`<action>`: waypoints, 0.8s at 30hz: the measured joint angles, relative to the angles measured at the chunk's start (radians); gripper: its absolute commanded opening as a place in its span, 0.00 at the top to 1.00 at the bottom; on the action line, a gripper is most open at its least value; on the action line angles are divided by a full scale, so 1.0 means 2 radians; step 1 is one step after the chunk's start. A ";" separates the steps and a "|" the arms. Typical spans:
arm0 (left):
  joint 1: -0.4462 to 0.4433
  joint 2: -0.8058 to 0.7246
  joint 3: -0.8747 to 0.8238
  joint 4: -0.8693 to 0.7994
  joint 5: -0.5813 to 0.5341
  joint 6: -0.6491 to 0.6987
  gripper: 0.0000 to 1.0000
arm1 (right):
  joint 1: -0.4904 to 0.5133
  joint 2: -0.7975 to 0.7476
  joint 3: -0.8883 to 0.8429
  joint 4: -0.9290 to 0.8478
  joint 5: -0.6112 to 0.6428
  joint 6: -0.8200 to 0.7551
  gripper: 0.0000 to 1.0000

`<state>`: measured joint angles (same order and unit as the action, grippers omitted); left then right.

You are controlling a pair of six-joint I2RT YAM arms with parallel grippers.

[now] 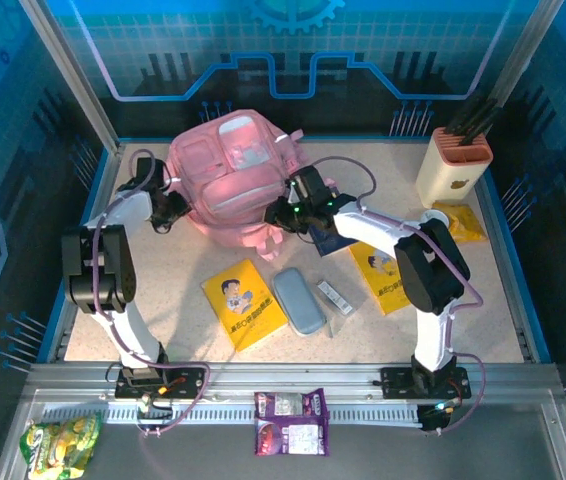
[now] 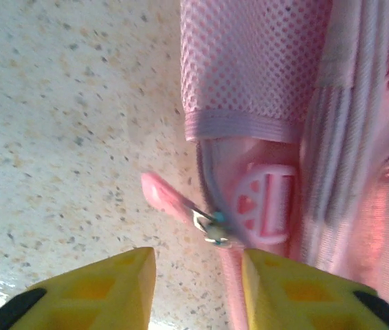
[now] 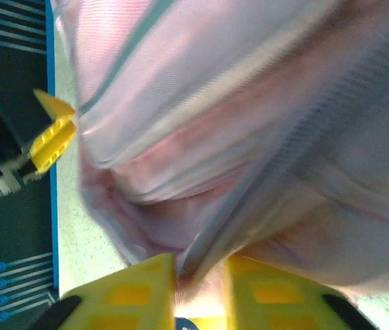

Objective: Pack the student bag

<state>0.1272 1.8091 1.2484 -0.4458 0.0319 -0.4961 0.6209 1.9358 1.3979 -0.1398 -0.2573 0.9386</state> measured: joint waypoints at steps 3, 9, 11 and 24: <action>0.002 -0.016 -0.003 -0.002 -0.005 -0.001 0.51 | 0.010 0.000 0.000 0.007 0.002 -0.005 0.58; 0.002 -0.121 -0.064 0.002 0.011 -0.011 0.39 | 0.003 -0.028 -0.027 0.000 -0.007 -0.035 0.41; 0.002 -0.166 -0.101 0.004 0.023 -0.023 0.37 | 0.000 -0.044 -0.035 -0.015 -0.010 -0.054 0.35; -0.117 -0.398 -0.268 -0.054 0.033 -0.085 0.31 | 0.025 -0.160 -0.103 -0.136 -0.029 -0.186 0.38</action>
<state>-0.1078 1.0122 0.7116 -0.5545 0.0978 -0.6666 0.6716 1.6161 1.1912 -0.4114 -0.3161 0.5667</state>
